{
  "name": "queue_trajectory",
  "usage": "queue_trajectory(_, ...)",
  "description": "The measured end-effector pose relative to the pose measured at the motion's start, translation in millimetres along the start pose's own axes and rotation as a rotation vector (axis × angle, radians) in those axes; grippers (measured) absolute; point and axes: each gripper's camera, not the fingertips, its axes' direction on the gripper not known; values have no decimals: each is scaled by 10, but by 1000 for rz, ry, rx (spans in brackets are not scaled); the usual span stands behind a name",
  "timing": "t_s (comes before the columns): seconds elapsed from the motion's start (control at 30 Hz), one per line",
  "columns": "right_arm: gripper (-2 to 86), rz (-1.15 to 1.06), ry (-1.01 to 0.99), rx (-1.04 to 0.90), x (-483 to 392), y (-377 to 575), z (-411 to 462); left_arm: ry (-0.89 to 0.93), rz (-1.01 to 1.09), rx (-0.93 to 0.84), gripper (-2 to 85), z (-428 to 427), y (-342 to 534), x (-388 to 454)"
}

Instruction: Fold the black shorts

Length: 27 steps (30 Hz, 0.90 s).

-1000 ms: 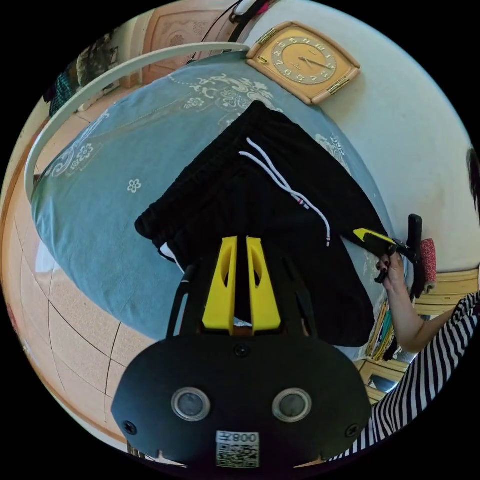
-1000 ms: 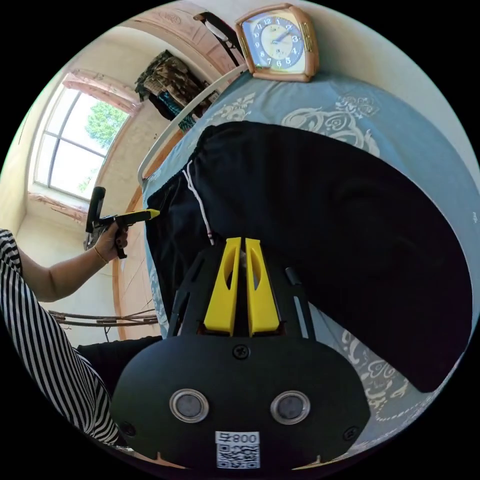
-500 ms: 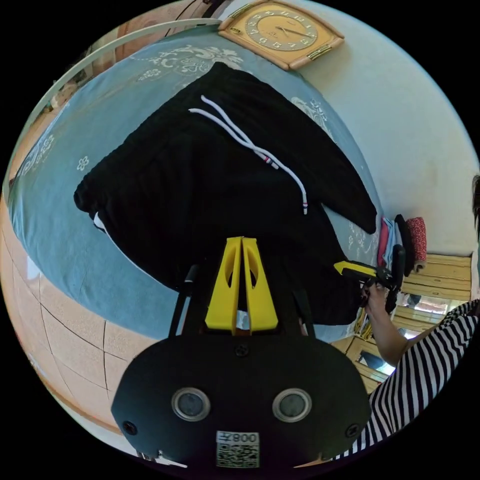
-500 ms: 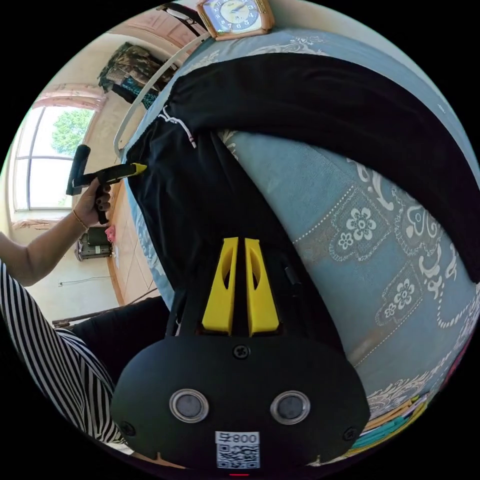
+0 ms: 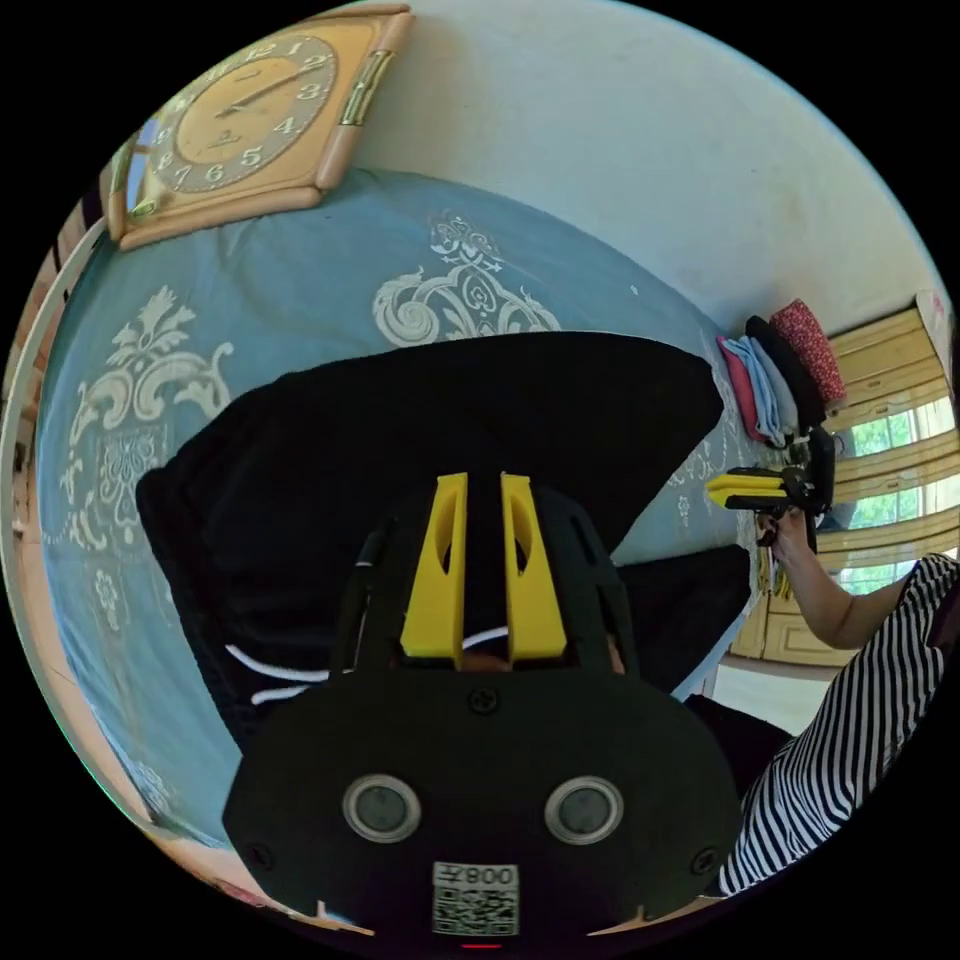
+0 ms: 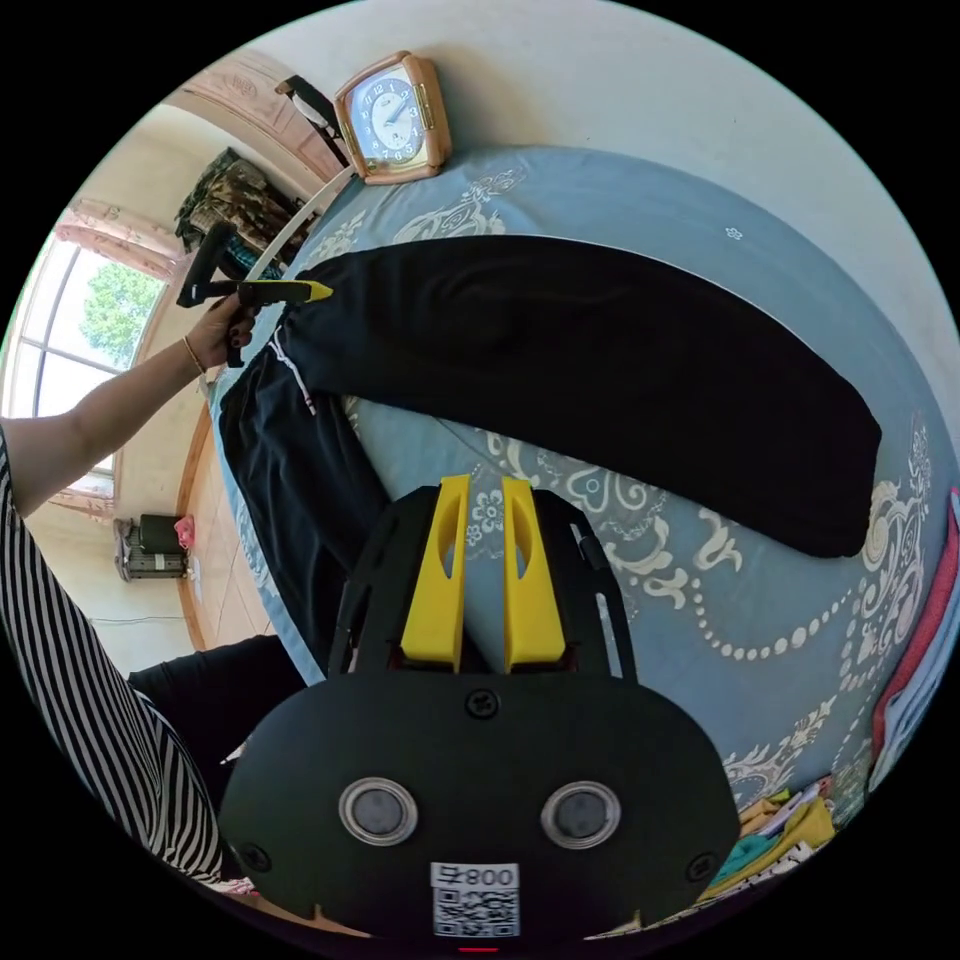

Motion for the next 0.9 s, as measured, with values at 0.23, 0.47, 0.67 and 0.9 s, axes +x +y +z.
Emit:
queue_trajectory(0.23, 60, 82, -28, -70, 73, 150, -50, -174, 103, -197, 38, 341, -647, 468)
queue_trajectory(0.47, 64, 75, 35, -18, 79, 73, -330, -173, 80, -78, 38, 167, -1018, 883)
queue_trajectory(0.67, 68, -133, 259, 46, 146, -629, -764, -234, 153, -89, 70, 29, -1622, 1175)
queue_trajectory(0.9, 78, -282, 333, -95, 161, -1320, -740, -414, 285, -289, 81, 302, -2167, 1492)
